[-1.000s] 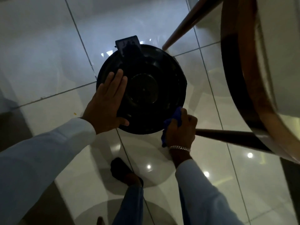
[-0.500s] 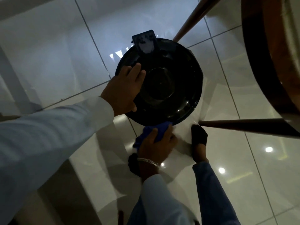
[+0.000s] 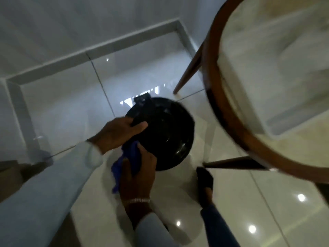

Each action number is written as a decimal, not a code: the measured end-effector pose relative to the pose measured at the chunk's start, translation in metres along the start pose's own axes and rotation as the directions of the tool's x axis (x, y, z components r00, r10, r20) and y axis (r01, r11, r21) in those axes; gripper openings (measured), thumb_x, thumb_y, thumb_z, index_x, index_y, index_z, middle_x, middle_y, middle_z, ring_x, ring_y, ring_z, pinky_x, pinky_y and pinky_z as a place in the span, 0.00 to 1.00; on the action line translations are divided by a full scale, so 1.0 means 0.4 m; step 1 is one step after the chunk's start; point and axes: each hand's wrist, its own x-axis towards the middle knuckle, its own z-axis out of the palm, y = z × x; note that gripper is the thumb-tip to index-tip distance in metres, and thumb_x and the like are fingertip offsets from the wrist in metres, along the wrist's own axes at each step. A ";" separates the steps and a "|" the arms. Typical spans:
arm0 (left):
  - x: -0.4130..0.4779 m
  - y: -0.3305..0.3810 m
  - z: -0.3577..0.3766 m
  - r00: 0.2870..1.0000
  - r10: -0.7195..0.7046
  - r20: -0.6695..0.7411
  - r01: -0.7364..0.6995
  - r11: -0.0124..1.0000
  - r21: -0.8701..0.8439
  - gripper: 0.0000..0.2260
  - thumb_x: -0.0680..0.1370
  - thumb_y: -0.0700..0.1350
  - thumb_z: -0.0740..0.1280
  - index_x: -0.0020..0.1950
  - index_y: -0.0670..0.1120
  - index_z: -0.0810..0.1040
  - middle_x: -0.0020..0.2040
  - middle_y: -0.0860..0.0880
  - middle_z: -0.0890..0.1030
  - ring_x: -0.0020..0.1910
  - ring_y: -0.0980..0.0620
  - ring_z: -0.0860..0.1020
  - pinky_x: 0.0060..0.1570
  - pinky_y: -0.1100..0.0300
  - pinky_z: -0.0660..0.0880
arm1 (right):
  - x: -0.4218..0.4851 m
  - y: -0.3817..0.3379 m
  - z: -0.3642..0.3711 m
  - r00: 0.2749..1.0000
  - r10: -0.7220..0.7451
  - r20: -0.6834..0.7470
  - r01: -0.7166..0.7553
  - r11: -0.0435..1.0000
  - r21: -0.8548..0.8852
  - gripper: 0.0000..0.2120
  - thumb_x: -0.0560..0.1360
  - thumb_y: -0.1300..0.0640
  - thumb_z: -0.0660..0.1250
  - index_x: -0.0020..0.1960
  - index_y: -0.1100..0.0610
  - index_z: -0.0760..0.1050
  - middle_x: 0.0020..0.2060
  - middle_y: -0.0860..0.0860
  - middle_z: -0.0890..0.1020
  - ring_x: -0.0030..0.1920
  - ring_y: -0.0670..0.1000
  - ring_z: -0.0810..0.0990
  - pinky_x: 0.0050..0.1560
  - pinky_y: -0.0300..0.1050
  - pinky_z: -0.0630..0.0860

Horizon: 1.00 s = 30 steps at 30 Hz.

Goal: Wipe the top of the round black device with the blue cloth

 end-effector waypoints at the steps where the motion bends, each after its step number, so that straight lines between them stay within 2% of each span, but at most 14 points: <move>1: -0.043 0.036 -0.004 0.996 -0.057 0.065 0.070 0.972 -0.223 0.13 0.72 0.55 0.72 0.42 0.46 0.79 0.44 0.42 0.82 0.44 0.46 0.79 0.42 0.57 0.74 | 0.001 -0.028 -0.068 0.997 -0.068 0.038 0.068 0.998 -0.010 0.24 0.73 0.54 0.69 0.67 0.57 0.69 0.60 0.51 0.73 0.60 0.42 0.69 0.61 0.23 0.60; 2: -0.085 0.071 0.004 0.989 -0.053 0.135 0.098 0.931 -0.353 0.09 0.72 0.51 0.74 0.39 0.46 0.80 0.38 0.46 0.83 0.39 0.48 0.80 0.37 0.60 0.75 | 0.010 -0.059 -0.140 0.992 -0.125 0.032 0.125 0.992 0.018 0.27 0.71 0.50 0.69 0.67 0.57 0.69 0.60 0.50 0.73 0.61 0.41 0.70 0.61 0.24 0.61; 4: -0.159 0.136 0.040 0.987 0.059 0.151 0.007 0.916 -0.401 0.03 0.73 0.41 0.73 0.40 0.49 0.83 0.33 0.54 0.85 0.37 0.55 0.83 0.35 0.65 0.78 | 0.041 -0.121 -0.292 0.991 -0.127 0.050 0.123 0.990 0.075 0.32 0.67 0.45 0.69 0.68 0.52 0.66 0.60 0.48 0.75 0.61 0.41 0.72 0.64 0.33 0.67; 7: -0.209 0.273 0.104 0.988 0.151 0.032 -0.113 0.849 -0.517 0.11 0.71 0.35 0.73 0.46 0.51 0.82 0.39 0.53 0.86 0.47 0.49 0.84 0.42 0.61 0.80 | 0.111 -0.219 -0.517 0.994 -0.103 0.036 0.091 0.968 0.234 0.32 0.66 0.56 0.76 0.65 0.45 0.67 0.58 0.51 0.78 0.57 0.50 0.78 0.59 0.51 0.76; 10: -0.198 0.437 0.176 0.974 0.220 0.063 -0.077 0.578 -0.812 0.13 0.66 0.37 0.72 0.49 0.48 0.82 0.45 0.47 0.87 0.48 0.46 0.84 0.41 0.57 0.82 | 0.218 -0.304 -0.717 0.992 -0.053 0.117 0.009 0.937 0.348 0.35 0.63 0.58 0.75 0.66 0.47 0.67 0.58 0.51 0.78 0.56 0.51 0.79 0.51 0.49 0.79; 12: -0.167 0.536 0.232 0.975 0.216 0.057 -0.050 0.461 -0.886 0.16 0.66 0.37 0.72 0.53 0.45 0.79 0.48 0.45 0.87 0.49 0.45 0.84 0.43 0.53 0.82 | 0.309 -0.337 -0.810 0.968 0.025 0.249 -0.115 0.929 0.352 0.29 0.64 0.59 0.75 0.63 0.51 0.71 0.57 0.54 0.80 0.55 0.57 0.79 0.48 0.50 0.81; 14: -0.134 0.618 0.284 0.987 0.162 -0.020 -0.100 0.506 -0.857 0.15 0.70 0.35 0.71 0.53 0.48 0.78 0.49 0.46 0.85 0.50 0.45 0.84 0.44 0.54 0.80 | 0.400 -0.346 -0.864 0.973 0.046 0.224 -0.092 0.976 0.198 0.20 0.65 0.59 0.75 0.55 0.53 0.75 0.54 0.58 0.81 0.54 0.60 0.80 0.50 0.54 0.80; 16: -0.112 0.678 0.323 0.988 0.058 -0.144 -0.148 0.624 -0.767 0.14 0.73 0.34 0.69 0.53 0.50 0.76 0.51 0.46 0.83 0.50 0.46 0.82 0.45 0.53 0.81 | 0.484 -0.341 -0.883 0.992 -0.020 0.126 0.033 0.994 -0.102 0.15 0.69 0.55 0.74 0.52 0.50 0.73 0.51 0.55 0.81 0.51 0.55 0.79 0.47 0.45 0.77; 18: -0.115 0.712 0.349 0.972 -0.016 -0.235 -0.156 0.705 -0.692 0.15 0.72 0.33 0.66 0.52 0.51 0.74 0.50 0.47 0.80 0.50 0.47 0.80 0.50 0.50 0.80 | 0.536 -0.327 -0.879 0.991 -0.023 0.133 0.069 0.934 -0.351 0.22 0.71 0.49 0.72 0.60 0.53 0.69 0.56 0.57 0.79 0.52 0.55 0.77 0.49 0.43 0.73; 21: -0.153 0.721 0.331 0.964 -0.010 -0.267 -0.159 0.782 -0.603 0.16 0.73 0.33 0.65 0.46 0.55 0.73 0.44 0.52 0.79 0.48 0.50 0.78 0.45 0.59 0.77 | 0.565 -0.316 -0.871 0.971 0.056 0.233 0.108 0.766 -0.634 0.27 0.76 0.49 0.66 0.69 0.58 0.60 0.63 0.61 0.74 0.61 0.61 0.74 0.58 0.48 0.71; 23: -0.190 0.719 0.280 0.943 0.004 -0.334 -0.194 0.819 -0.539 0.14 0.73 0.32 0.65 0.51 0.49 0.76 0.48 0.47 0.80 0.51 0.46 0.79 0.50 0.57 0.78 | 0.547 -0.359 -0.879 0.970 0.053 0.237 0.133 0.700 -0.701 0.26 0.77 0.51 0.63 0.69 0.60 0.59 0.63 0.60 0.74 0.61 0.59 0.74 0.62 0.50 0.72; 25: -0.244 0.734 0.185 0.880 0.031 -0.474 -0.285 0.833 -0.475 0.15 0.73 0.31 0.66 0.56 0.44 0.76 0.52 0.44 0.81 0.53 0.45 0.79 0.55 0.62 0.76 | 0.509 -0.454 -0.878 0.963 -0.019 0.270 0.217 0.646 -0.731 0.32 0.77 0.49 0.62 0.74 0.60 0.52 0.67 0.58 0.70 0.64 0.57 0.72 0.65 0.50 0.70; 27: -0.305 0.780 0.054 0.798 0.065 -0.598 -0.368 0.840 -0.399 0.17 0.74 0.33 0.67 0.63 0.43 0.75 0.58 0.43 0.81 0.57 0.49 0.78 0.59 0.60 0.73 | 0.453 -0.609 -0.858 0.893 -0.207 0.399 0.443 0.550 -0.708 0.35 0.78 0.45 0.59 0.76 0.58 0.48 0.70 0.57 0.67 0.68 0.56 0.68 0.69 0.49 0.65; 30: -0.456 0.918 -0.158 0.583 0.208 -0.785 -0.567 0.796 -0.210 0.19 0.77 0.37 0.67 0.68 0.44 0.71 0.66 0.44 0.77 0.64 0.52 0.73 0.66 0.56 0.69 | 0.323 -0.918 -0.829 0.602 -0.668 0.437 0.780 0.376 -0.500 0.32 0.77 0.44 0.61 0.74 0.58 0.57 0.68 0.58 0.71 0.67 0.56 0.71 0.68 0.50 0.68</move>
